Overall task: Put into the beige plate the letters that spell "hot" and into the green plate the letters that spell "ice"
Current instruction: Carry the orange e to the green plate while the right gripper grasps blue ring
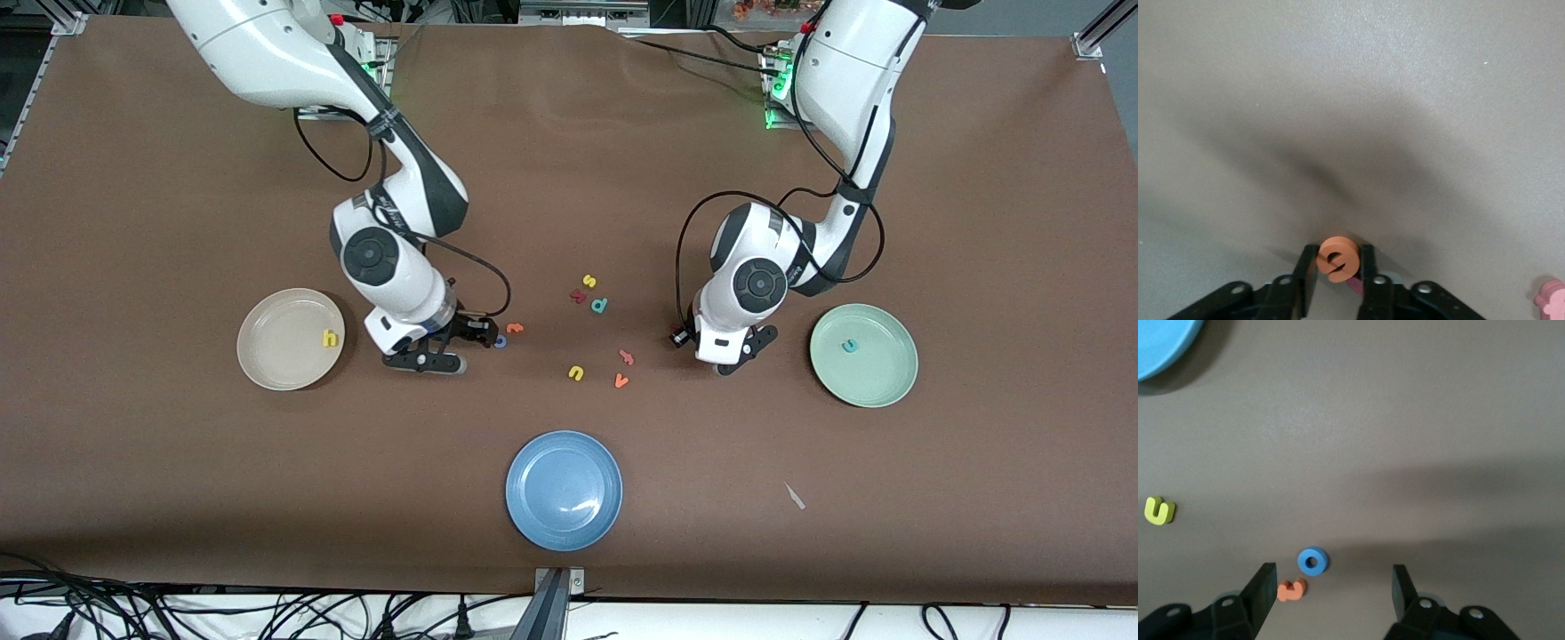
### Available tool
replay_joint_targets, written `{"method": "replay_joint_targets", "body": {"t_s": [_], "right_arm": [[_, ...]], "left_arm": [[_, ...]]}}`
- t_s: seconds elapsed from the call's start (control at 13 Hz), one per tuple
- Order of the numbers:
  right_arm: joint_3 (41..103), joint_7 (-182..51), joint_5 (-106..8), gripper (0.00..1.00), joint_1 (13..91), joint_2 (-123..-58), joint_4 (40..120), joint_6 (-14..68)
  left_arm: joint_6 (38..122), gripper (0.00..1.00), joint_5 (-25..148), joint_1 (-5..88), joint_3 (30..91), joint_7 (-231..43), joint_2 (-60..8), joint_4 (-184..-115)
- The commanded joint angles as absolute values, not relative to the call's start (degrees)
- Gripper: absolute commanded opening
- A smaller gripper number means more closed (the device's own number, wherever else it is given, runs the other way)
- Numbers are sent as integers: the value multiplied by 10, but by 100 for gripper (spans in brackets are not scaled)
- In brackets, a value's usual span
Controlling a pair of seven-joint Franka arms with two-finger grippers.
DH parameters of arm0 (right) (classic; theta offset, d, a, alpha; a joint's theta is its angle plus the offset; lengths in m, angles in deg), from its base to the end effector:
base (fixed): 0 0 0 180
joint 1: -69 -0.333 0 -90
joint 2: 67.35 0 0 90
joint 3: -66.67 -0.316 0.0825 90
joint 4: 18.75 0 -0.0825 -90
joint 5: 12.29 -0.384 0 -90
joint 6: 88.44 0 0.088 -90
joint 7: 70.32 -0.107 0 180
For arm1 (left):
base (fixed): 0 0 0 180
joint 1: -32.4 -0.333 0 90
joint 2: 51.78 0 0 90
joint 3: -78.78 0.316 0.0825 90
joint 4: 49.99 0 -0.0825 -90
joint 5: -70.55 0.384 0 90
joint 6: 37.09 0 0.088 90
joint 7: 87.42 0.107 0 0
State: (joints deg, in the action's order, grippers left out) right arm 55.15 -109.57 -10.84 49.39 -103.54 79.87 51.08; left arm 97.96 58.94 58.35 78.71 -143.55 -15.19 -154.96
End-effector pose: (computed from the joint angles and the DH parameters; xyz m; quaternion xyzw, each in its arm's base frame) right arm 0.5905 0.3399 0.2351 -0.9942 0.0831 -0.0102 0.0677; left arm 0.5681 -0.2803 0.1719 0.9395 0.3310 -0.0870 0.0139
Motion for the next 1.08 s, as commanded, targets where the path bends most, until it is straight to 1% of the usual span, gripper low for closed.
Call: {"method": "replay_joint_targets", "body": {"t_s": [0.0,0.08,0.31,0.54,0.69,0.85,1.0], "right_arm": [[577,-1171,-95,78,454,-1068,781,537],[586,-1195,-86,78,436,-1076,781,546],[601,-1228,-68,77,413,-1091,779,553],[602,-1229,-53,73,411,-1098,772,559],[602,-1229,-36,73,411,-1103,772,560],[602,-1229,-30,72,411,-1105,772,560],[602,-1229,-29,70,411,-1105,772,560]], "left_arm": [[975,15,579,589,792,-1427,-153,-1567],[974,12,581,589,793,-1426,-154,-1567],[966,12,581,574,795,-1398,-171,-1556],[912,12,581,532,795,-1361,-203,-1540],[871,12,581,491,795,-1303,-224,-1534],[823,12,582,450,797,-1236,-233,-1526],[805,13,596,411,799,-1178,-233,-1526]]}}
